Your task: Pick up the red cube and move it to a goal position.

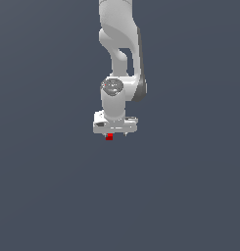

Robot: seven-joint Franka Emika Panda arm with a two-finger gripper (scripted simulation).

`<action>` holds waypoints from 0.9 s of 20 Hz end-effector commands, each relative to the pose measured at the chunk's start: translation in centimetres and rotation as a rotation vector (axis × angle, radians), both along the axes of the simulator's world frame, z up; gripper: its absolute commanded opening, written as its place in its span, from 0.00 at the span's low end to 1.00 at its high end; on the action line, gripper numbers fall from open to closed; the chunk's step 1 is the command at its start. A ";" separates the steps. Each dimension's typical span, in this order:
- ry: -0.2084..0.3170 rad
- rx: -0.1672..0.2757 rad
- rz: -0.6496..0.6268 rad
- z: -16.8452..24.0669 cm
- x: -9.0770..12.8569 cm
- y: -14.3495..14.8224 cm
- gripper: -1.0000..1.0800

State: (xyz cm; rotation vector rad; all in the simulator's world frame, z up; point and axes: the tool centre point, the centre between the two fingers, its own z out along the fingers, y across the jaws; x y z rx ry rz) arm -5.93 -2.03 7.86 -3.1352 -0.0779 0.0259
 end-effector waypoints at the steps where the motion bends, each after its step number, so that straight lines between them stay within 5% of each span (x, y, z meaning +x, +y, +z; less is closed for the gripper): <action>1: -0.005 -0.002 0.005 -1.5 -1.1 -1.0 0.96; 15: -0.016 -0.005 0.017 -5.5 -3.5 -3.5 0.96; 16: -0.016 -0.005 0.017 -5.5 -3.5 -3.5 0.00; 18: -0.016 -0.005 0.017 -5.5 -3.5 -3.5 0.00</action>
